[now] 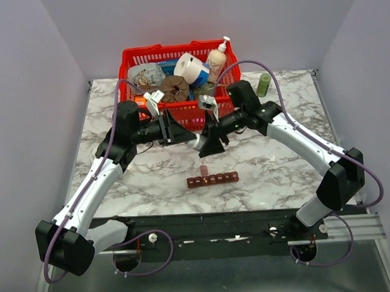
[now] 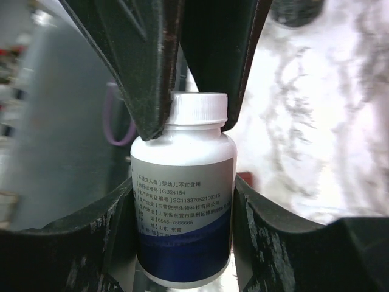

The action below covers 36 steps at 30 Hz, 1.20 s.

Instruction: Sort the pills into containers

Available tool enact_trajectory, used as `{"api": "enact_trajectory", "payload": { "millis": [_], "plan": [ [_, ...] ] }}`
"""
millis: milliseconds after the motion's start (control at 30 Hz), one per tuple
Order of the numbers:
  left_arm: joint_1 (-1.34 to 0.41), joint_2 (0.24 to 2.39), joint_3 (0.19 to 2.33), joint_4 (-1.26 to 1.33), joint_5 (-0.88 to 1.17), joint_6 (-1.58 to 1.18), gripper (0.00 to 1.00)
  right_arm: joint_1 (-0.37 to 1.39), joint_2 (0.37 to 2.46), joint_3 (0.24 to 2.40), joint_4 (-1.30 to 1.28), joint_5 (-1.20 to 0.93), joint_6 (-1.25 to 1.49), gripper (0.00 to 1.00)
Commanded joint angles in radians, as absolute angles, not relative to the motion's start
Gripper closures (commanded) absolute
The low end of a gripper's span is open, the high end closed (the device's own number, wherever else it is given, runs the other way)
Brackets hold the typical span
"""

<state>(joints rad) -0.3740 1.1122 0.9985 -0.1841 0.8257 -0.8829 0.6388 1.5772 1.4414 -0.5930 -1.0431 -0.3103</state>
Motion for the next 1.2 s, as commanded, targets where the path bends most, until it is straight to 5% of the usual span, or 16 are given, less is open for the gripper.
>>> {"api": "enact_trajectory", "payload": {
  "millis": [0, 333, 433, 667, 833, 933, 967, 1000, 1167],
  "plan": [
    [-0.384, 1.114, 0.98, -0.049, 0.946, -0.946, 0.67, 0.655, 1.617, 1.399, -0.324, -1.429, -0.05, 0.93],
    [-0.383, 1.126, 1.012, -0.083, 1.058, -0.873, 0.55, 0.647, 1.651, 1.198, 0.473, -1.597, 0.718, 0.93],
    [-0.374, 1.135, 1.041, -0.141, 1.049, -0.835, 0.38, 0.646, 1.651, 1.155, 0.757, -1.588, 0.862, 0.93],
    [-0.331, 1.108, 1.061, -0.126, 1.012, -0.868, 0.02, 0.638, 1.643, 1.17, 0.752, -1.58, 0.833, 0.93],
    [-0.322, 1.089, 1.095, -0.127, 0.999, -0.884, 0.01, 0.635, 1.638, 1.181, 0.689, -1.548, 0.769, 0.93],
    [-0.314, 1.072, 1.117, -0.13, 0.986, -0.893, 0.01, 0.634, 1.618, 1.25, 0.276, -1.456, 0.469, 0.93],
    [-0.313, 1.063, 1.12, -0.138, 0.98, -0.891, 0.01, 0.635, 1.612, 1.353, -0.14, -1.407, 0.125, 0.93],
    [-0.305, 1.06, 1.124, -0.153, 0.973, -0.872, 0.01, 0.64, 1.617, 1.406, -0.273, -1.364, -0.003, 0.93],
    [-0.291, 1.054, 1.195, -0.438, 0.728, -0.681, 0.01, 0.644, 1.53, 1.407, -0.374, -1.163, -0.202, 0.93]
  ]
}}
